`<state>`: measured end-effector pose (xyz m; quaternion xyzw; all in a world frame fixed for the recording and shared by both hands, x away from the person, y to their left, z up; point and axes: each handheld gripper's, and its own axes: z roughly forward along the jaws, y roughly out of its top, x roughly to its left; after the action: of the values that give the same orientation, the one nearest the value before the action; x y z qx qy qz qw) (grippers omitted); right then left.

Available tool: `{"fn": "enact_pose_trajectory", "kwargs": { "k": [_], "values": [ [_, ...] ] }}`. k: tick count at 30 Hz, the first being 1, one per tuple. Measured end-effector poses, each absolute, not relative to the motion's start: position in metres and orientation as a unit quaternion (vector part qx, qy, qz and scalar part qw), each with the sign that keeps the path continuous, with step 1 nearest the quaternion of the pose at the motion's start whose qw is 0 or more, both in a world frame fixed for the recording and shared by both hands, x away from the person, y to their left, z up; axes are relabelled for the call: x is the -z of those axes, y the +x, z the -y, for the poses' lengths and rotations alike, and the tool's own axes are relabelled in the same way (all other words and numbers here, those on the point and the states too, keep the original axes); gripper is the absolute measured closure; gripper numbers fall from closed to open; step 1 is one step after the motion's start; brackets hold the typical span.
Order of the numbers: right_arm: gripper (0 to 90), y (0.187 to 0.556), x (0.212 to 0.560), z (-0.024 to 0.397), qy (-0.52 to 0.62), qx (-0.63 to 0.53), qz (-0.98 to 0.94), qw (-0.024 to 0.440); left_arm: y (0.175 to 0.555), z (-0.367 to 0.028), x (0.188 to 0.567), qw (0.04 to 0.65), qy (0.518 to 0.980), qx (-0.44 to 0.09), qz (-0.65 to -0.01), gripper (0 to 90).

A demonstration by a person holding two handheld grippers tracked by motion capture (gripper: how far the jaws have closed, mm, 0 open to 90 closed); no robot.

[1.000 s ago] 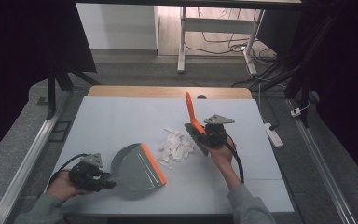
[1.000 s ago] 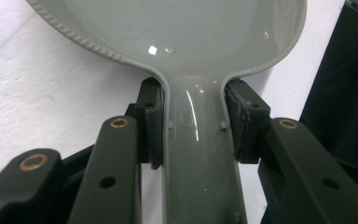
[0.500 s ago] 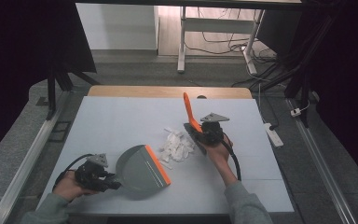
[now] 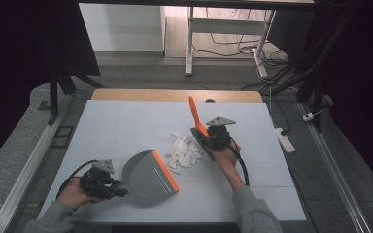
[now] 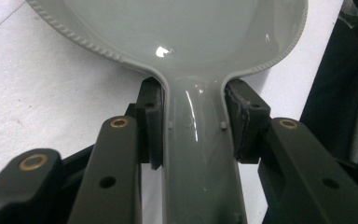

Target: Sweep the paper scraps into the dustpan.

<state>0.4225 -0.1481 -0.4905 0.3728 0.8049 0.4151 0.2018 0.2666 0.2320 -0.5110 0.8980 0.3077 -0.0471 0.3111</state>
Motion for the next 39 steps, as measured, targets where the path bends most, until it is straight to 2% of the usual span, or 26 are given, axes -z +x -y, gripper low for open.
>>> {"fn": "enact_pose_trajectory", "kwargs": {
  "k": [39],
  "values": [
    [70.3, 0.414, 0.497, 0.114, 0.334, -0.395, -0.837, 0.176, 0.265, -0.238, 0.509, 0.307, 0.896, 0.048, -0.317, 60.9]
  ]
}}
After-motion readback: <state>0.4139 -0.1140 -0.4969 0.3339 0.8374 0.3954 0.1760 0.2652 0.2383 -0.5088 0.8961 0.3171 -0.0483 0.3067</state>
